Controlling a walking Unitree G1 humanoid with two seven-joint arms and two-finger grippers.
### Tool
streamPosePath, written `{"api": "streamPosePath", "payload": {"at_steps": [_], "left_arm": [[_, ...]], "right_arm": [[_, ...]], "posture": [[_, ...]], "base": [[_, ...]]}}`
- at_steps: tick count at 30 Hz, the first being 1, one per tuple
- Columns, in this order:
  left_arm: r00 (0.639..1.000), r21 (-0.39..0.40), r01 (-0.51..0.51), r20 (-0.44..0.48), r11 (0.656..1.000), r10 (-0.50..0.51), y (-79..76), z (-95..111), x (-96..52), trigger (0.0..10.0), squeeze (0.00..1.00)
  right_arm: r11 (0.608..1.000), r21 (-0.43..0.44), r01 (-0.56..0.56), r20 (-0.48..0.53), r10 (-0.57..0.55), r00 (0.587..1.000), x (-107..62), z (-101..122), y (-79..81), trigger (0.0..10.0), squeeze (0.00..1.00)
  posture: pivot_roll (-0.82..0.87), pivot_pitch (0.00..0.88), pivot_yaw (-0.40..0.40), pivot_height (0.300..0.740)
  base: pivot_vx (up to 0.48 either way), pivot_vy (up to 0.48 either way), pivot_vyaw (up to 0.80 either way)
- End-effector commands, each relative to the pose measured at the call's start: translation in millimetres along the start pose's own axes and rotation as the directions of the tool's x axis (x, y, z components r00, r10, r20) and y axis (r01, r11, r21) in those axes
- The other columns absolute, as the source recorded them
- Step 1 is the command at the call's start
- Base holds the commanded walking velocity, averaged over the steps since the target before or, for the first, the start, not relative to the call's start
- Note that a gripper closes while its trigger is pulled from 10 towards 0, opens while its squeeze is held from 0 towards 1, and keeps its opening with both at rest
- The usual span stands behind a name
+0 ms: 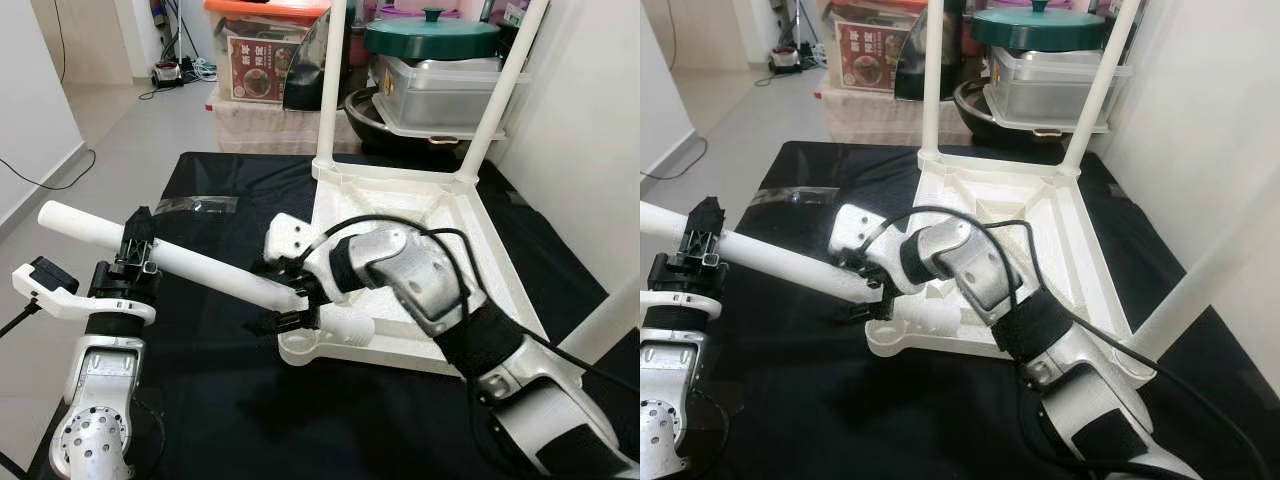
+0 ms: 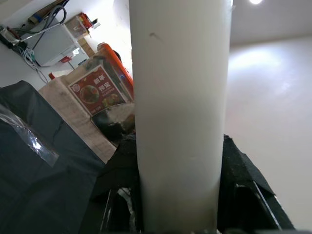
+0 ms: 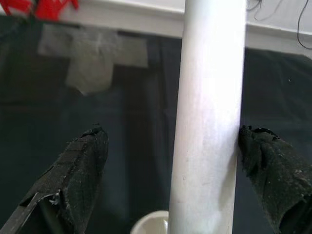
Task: Building children table
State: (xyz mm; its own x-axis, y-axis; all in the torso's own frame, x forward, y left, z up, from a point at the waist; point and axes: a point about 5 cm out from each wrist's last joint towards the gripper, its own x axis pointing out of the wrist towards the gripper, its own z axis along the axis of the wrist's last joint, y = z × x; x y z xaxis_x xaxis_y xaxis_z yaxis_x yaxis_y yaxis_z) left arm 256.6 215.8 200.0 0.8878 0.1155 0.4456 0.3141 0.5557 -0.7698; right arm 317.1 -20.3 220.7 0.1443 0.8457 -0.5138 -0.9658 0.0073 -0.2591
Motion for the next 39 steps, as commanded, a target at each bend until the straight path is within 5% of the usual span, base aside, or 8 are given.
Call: {"api": "streamPosePath", "payload": {"at_steps": [1, 8, 16, 17, 19, 20, 38, 39], "left_arm": [[1.000, 0.009, 0.005, -0.026, 1.000, -0.005, -1.9, -6, 0.4, 0.0, 0.00], [0.999, 0.016, 0.012, -0.048, 1.000, -0.011, -5.3, -13, 1.4, 0.0, 0.00], [0.998, 0.028, 0.025, -0.065, 0.999, -0.024, -9.8, -16, 1.9, 0.0, 0.00], [0.997, 0.031, 0.025, -0.067, 0.999, -0.022, -10.1, -16, 1.3, 0.0, 0.00], [0.997, 0.031, 0.025, -0.067, 0.999, -0.022, -10.1, -16, 1.3, 0.0, 0.00], [0.998, 0.031, 0.023, -0.067, 0.999, -0.020, -10.1, -17, 0.7, 0.0, 0.00], [0.993, 0.051, 0.015, -0.120, 0.999, -0.009, -8.6, -27, 2.6, 0.5, 0.00], [0.990, 0.073, 0.017, -0.144, 0.997, -0.006, -7.5, -29, 2.6, 10.0, 0.00]], "right_arm": [[0.997, -0.002, -0.071, -0.033, 0.071, 0.997, 13.4, -8, 12.8, 10.0, 0.00], [1.000, -0.010, 0.029, -0.129, -0.030, 0.991, 47.3, -19, 8.3, 10.0, 0.00], [1.000, 0.018, 0.020, -0.200, -0.016, 0.980, 62.4, -31, 9.2, 10.0, 0.00], [1.000, 0.019, 0.013, -0.202, -0.009, 0.979, 63.6, -31, 10.2, 6.9, 0.00], [1.000, 0.019, 0.013, -0.202, -0.009, 0.979, 63.6, -31, 10.2, 6.9, 0.00], [1.000, 0.020, 0.010, -0.202, -0.006, 0.979, 64.5, -30, 10.6, 0.0, 0.00], [0.997, 0.043, -0.061, -0.127, 0.066, 0.990, 65.2, -29, 17.9, 0.0, 0.00], [0.997, 0.041, -0.064, -0.127, 0.069, 0.990, 63.8, -29, 17.4, 0.0, 0.00]], "posture": [[0.01, 0.000, -0.078, 0.740], [0.02, 0.000, -0.079, 0.740], [0.03, 0.000, -0.095, 0.740], [0.03, 0.000, -0.098, 0.740], [0.03, 0.000, -0.098, 0.740], [0.03, 0.000, -0.098, 0.740], [0.02, 0.000, -0.093, 0.740], [0.02, 0.000, -0.091, 0.740]], "base": [[0.000, 0.000, 0.00], [0.000, 0.000, 0.00], [0.000, 0.000, 0.00], [0.000, 0.000, 0.00], [0.000, 0.000, 0.00], [0.000, 0.000, 0.00], [0.000, 0.000, 0.00], [0.000, 0.000, 0.00]]}}
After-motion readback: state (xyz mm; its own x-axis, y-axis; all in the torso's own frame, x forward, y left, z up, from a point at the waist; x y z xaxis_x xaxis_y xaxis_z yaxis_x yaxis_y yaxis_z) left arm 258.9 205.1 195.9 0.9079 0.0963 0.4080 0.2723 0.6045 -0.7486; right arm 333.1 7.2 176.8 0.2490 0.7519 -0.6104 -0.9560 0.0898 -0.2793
